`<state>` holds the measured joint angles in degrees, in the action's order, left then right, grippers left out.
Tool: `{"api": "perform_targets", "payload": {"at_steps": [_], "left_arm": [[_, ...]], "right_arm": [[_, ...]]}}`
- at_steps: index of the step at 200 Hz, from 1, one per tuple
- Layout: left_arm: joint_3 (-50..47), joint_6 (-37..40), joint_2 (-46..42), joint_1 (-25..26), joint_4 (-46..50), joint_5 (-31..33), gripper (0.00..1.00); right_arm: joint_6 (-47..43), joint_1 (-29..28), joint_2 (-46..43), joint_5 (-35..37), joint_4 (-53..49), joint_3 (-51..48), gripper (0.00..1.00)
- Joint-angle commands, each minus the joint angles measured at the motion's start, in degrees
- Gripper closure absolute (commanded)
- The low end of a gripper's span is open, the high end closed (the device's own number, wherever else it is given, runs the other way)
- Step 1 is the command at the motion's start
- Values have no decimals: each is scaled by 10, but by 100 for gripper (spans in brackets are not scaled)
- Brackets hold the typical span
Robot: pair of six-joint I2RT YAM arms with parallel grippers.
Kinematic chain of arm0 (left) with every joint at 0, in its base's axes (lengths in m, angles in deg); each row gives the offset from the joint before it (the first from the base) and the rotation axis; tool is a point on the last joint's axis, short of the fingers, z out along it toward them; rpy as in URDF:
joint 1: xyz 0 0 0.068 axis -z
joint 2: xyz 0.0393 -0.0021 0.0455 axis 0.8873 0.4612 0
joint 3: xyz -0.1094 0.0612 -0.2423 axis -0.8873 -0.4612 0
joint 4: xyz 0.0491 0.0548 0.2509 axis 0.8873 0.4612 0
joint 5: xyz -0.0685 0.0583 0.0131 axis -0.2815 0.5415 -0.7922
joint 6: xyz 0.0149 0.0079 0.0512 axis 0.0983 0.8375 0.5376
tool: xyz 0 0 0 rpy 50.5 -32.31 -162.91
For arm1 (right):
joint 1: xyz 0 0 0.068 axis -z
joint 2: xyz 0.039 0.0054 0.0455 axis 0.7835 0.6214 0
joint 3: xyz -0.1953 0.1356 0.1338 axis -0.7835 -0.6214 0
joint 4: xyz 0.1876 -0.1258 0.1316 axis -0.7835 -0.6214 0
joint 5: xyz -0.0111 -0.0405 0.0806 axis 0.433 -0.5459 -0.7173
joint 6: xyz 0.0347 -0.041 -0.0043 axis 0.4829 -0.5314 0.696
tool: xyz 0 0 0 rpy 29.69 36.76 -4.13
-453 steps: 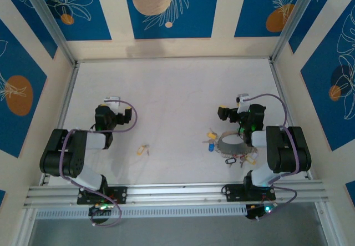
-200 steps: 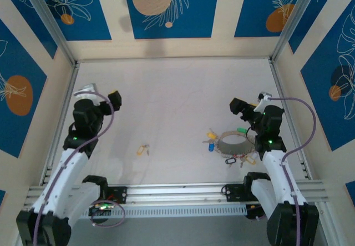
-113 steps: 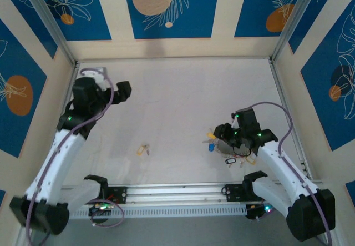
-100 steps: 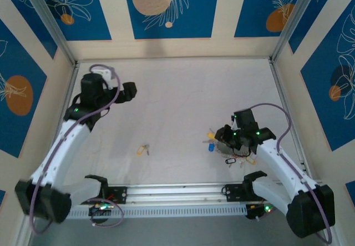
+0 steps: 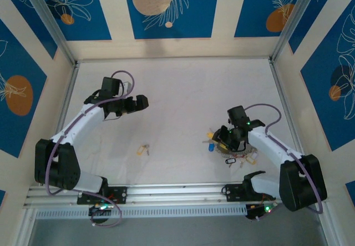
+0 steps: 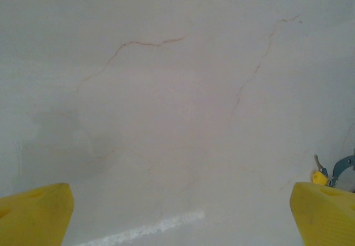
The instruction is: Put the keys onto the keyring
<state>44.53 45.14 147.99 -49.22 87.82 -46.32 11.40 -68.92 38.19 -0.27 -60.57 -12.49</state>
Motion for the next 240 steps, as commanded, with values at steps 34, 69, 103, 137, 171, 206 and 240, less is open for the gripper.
{"api": "perform_targets", "payload": {"at_steps": [34,69,103,137,171,206,240], "left_arm": [[15,-20,0,5,16,-18,0],[12,-25,-1,5,13,-20,0],[10,-26,-8,5,12,-6,0],[7,-26,-14,5,11,10,0],[6,-27,-17,5,10,17,0],[7,-26,-21,5,11,17,0],[7,-27,-21,5,13,17,0]], "right_arm": [[26,-68,7,45,2,35,55],[42,-93,28,60,37,14,47],[53,-117,45,58,64,7,45],[66,-135,61,90,75,1,44],[71,-145,75,102,98,-10,41],[75,-154,93,85,132,-12,39],[81,-165,119,67,196,4,38]]}}
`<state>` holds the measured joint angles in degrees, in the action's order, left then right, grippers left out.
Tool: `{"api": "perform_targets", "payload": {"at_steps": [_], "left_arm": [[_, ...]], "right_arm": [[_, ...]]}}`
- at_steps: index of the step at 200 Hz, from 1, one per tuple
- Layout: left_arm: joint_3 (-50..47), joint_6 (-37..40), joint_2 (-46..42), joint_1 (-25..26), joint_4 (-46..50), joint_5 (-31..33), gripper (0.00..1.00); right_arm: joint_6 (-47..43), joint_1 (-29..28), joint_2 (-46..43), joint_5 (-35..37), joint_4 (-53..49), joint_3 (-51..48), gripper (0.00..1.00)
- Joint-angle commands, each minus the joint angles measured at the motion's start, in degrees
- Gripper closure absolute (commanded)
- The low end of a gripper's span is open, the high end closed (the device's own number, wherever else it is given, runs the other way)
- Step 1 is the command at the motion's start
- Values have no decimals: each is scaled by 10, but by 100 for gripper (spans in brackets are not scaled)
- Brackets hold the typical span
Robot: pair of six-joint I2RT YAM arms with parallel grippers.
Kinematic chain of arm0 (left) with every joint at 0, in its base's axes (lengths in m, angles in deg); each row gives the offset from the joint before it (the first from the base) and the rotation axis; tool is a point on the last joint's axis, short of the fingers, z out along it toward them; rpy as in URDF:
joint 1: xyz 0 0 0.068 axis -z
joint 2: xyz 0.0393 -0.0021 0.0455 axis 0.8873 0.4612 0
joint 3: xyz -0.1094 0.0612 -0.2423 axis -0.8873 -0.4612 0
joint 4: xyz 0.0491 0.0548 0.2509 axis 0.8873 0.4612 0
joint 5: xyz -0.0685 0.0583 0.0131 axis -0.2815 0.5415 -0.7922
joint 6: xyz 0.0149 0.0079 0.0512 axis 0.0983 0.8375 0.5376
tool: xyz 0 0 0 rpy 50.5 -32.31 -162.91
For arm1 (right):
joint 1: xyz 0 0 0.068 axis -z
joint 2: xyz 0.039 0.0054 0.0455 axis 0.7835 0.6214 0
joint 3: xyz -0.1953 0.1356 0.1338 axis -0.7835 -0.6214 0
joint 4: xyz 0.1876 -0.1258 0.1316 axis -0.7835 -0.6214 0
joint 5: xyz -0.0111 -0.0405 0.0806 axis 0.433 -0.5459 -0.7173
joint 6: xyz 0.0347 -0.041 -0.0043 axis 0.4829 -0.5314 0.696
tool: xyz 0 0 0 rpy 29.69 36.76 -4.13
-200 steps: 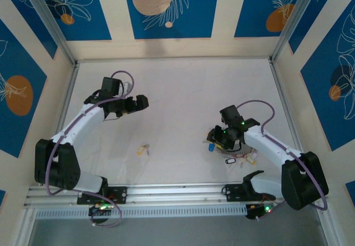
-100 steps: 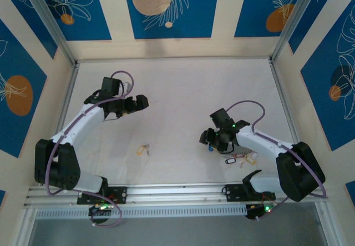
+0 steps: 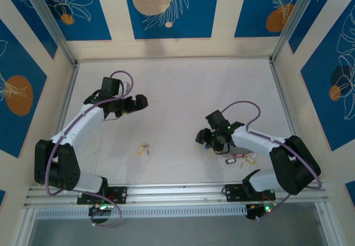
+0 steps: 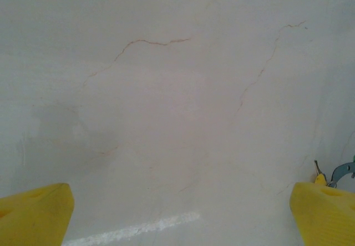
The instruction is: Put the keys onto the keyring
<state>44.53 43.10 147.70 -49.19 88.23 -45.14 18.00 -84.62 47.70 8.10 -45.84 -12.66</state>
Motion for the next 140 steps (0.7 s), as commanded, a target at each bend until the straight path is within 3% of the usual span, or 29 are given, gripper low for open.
{"api": "perform_targets", "payload": {"at_steps": [1,40,67,110,140], "left_arm": [[7,-6,-18,5,8,5,0],[7,-7,-19,5,8,5,0],[5,-8,-24,5,8,5,0],[4,-10,-26,5,6,3,0],[3,-16,-22,5,2,-8,0]], "right_arm": [[15,-8,25,-17,50,7,38],[-3,-10,87,-23,99,46,37],[-41,-19,104,-1,37,104,34],[-97,14,3,-2,-33,100,32],[-115,65,-83,-1,-108,64,45]]}}
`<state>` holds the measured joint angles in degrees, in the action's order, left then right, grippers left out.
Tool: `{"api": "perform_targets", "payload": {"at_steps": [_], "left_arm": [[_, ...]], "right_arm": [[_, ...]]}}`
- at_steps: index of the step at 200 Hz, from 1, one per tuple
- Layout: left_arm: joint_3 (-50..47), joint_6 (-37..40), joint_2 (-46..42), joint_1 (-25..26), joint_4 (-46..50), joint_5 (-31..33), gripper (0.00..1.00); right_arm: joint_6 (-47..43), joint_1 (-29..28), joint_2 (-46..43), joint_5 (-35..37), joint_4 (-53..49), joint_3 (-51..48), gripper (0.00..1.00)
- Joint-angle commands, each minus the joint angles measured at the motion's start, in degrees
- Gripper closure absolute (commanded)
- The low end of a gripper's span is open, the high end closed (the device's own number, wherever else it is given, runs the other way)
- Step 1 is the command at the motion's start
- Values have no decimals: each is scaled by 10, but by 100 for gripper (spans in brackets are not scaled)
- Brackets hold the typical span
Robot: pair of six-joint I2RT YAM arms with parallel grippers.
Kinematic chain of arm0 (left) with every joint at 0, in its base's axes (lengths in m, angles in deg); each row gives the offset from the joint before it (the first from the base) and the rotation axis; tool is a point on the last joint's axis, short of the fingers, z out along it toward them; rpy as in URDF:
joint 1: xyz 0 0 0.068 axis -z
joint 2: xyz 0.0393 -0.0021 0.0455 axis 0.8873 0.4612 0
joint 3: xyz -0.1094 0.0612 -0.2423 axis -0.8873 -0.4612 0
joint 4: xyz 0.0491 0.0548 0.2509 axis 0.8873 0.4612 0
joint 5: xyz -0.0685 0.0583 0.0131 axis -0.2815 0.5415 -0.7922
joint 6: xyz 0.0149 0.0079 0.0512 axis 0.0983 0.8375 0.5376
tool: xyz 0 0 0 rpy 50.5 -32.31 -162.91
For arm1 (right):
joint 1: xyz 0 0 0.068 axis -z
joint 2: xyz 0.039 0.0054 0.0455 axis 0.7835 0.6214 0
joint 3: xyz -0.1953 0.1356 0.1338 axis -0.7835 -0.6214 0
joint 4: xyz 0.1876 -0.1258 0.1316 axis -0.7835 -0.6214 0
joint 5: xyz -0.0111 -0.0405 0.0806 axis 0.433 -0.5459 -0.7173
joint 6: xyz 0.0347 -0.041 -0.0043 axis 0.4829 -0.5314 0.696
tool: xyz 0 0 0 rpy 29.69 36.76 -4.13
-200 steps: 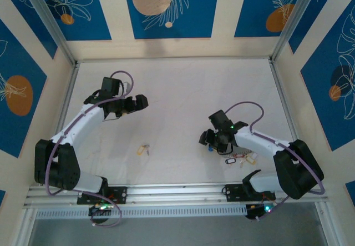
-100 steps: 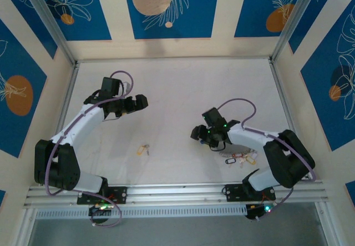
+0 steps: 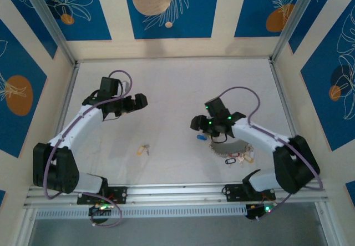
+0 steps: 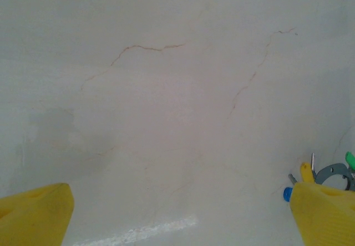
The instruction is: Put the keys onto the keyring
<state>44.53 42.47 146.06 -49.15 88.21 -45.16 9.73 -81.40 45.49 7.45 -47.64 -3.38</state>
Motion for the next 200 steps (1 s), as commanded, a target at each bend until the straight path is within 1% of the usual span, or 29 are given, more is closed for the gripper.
{"api": "perform_targets", "payload": {"at_steps": [1,23,36,61,85,111,143,159,200], "left_arm": [[3,-10,-5,5,2,-9,0],[3,-11,-3,5,-1,-15,0],[3,-10,-3,4,-3,-17,0],[3,-5,-7,5,-6,-20,0],[-11,-5,-20,5,-30,-34,0],[-9,-3,-21,5,-26,-31,0],[-8,-4,-19,5,-25,-33,0],[-8,-4,-18,5,-25,-35,0],[-8,-6,-16,5,-25,-39,0]], "right_arm": [[-33,34,-64,5,-92,-31,45],[-38,48,-100,7,-136,-53,54],[-38,50,-101,-5,-143,-63,56],[-27,50,-77,-38,-125,-72,59],[-15,50,-52,-55,-104,-70,60],[-10,51,-24,-62,-92,-64,71],[1,51,-5,-26,-112,-57,72],[6,53,-7,-12,-121,-59,69],[17,58,-10,-14,-102,-68,69]]}}
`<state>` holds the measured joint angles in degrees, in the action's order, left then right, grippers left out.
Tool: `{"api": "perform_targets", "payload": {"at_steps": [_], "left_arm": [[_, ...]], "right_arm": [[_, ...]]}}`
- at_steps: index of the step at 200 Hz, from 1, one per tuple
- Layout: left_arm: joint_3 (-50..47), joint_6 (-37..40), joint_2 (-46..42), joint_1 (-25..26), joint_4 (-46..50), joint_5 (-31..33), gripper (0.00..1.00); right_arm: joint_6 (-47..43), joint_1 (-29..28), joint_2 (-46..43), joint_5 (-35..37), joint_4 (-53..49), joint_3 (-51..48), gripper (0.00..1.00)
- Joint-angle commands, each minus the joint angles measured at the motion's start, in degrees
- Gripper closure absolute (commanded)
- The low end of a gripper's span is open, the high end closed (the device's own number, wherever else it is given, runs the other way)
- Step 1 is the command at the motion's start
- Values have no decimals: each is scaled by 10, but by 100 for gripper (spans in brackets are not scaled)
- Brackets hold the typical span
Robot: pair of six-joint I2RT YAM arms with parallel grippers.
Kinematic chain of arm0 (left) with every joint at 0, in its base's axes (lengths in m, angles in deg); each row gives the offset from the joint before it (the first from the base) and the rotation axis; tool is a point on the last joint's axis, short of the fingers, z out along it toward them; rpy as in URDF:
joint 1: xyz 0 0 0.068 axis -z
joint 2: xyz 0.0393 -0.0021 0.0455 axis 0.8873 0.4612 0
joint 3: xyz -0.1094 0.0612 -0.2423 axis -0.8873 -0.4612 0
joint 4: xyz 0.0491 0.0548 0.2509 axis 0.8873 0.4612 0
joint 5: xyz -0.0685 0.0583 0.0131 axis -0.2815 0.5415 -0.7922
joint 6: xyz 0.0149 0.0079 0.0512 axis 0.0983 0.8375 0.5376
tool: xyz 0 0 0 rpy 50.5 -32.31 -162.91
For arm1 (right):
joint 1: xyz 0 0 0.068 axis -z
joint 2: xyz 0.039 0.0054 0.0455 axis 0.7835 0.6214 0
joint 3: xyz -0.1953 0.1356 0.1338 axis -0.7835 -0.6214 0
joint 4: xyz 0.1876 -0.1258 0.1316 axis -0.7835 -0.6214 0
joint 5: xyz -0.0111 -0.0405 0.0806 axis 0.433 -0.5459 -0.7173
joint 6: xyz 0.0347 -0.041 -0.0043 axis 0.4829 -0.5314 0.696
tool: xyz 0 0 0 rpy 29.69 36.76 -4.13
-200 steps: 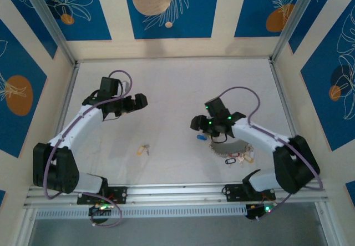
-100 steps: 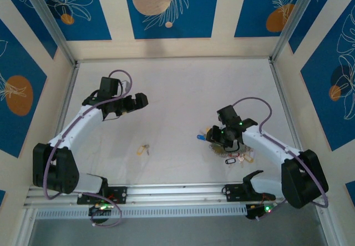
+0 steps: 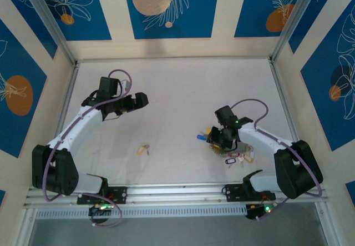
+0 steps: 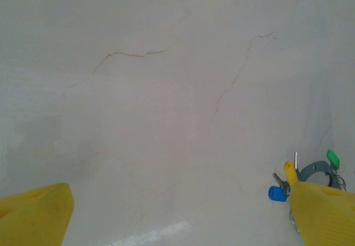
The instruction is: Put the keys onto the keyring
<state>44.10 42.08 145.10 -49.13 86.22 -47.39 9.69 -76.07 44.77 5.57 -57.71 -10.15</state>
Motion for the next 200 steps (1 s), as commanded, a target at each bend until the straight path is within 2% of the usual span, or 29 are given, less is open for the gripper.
{"api": "perform_targets", "payload": {"at_steps": [1,55,95,177,200], "left_arm": [[-4,-2,-6,5,-6,-17,0],[-4,-2,-8,5,-4,-13,0],[-5,-3,-7,5,-4,-13,0],[-4,-4,-6,5,-4,-15,0],[-4,-4,-5,5,-4,-15,0]], "right_arm": [[17,5,-2,4,-2,0,69],[31,8,21,13,14,4,69],[37,9,29,32,13,4,76],[47,11,40,32,27,4,83],[52,12,44,33,36,4,89]]}}
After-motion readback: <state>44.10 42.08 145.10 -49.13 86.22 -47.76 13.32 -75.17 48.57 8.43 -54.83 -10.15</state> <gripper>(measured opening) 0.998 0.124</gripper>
